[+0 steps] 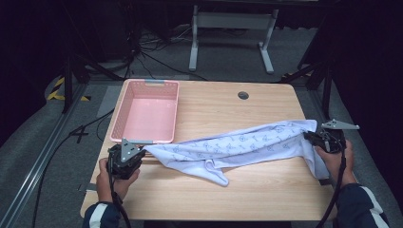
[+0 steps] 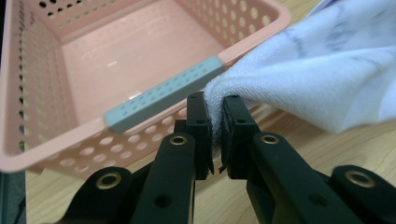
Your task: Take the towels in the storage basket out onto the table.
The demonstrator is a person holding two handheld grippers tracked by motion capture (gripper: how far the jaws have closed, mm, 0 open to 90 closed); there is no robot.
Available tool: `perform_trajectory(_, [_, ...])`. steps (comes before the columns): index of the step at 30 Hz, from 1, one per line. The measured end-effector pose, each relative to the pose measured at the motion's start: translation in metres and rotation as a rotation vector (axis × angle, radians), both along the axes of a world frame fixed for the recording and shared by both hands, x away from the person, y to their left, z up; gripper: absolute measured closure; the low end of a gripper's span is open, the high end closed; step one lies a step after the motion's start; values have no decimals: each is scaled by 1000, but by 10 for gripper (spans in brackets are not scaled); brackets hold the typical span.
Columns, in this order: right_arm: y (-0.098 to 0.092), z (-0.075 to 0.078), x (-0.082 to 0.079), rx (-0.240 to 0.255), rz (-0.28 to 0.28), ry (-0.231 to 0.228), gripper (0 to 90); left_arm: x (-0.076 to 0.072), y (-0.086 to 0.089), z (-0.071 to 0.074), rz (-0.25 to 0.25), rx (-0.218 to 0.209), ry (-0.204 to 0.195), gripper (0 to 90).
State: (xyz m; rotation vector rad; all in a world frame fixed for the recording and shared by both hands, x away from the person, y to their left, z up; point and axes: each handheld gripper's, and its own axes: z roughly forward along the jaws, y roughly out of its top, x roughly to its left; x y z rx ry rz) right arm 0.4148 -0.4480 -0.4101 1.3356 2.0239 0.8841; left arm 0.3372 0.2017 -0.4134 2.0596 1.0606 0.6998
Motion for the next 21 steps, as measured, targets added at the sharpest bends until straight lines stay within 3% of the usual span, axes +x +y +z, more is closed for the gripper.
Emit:
perform_trajectory(3, [-1, -6, 7, -10, -9, 21, 815, 7, 3, -8, 43, -11, 42, 795])
perform_trajectory(7, [4, -12, 12, -49, 6, 42, 742, 8, -6, -12, 8, 16, 50, 670])
perform_trajectory(8, [6, -13, 12, -56, 15, 47, 728, 6, -10, -10, 8, 5, 34, 670])
perform_trajectory(9, [7, -14, 12, -50, 29, 54, 670, 4, -13, -8, 2, 2, 32, 596])
perform_trajectory(11, [7, -13, 11, -49, 30, 54, 644, -2, -24, -1, -35, -46, -2, 569])
perform_trajectory(14, [5, -13, 10, -25, 30, 53, 568, -11, -43, 7, -135, -83, -26, 510])
perform_trajectory(17, [5, -10, 8, -7, 34, 45, 507, -19, -68, 10, -257, -69, -25, 495])
perform_trajectory(20, [9, -7, 6, 1, 54, 26, 460, -18, -99, -1, -410, -121, 53, 491])
perform_trajectory(21, [12, -5, 5, 6, 76, 14, 439, -17, -107, -6, -441, -113, 80, 477])
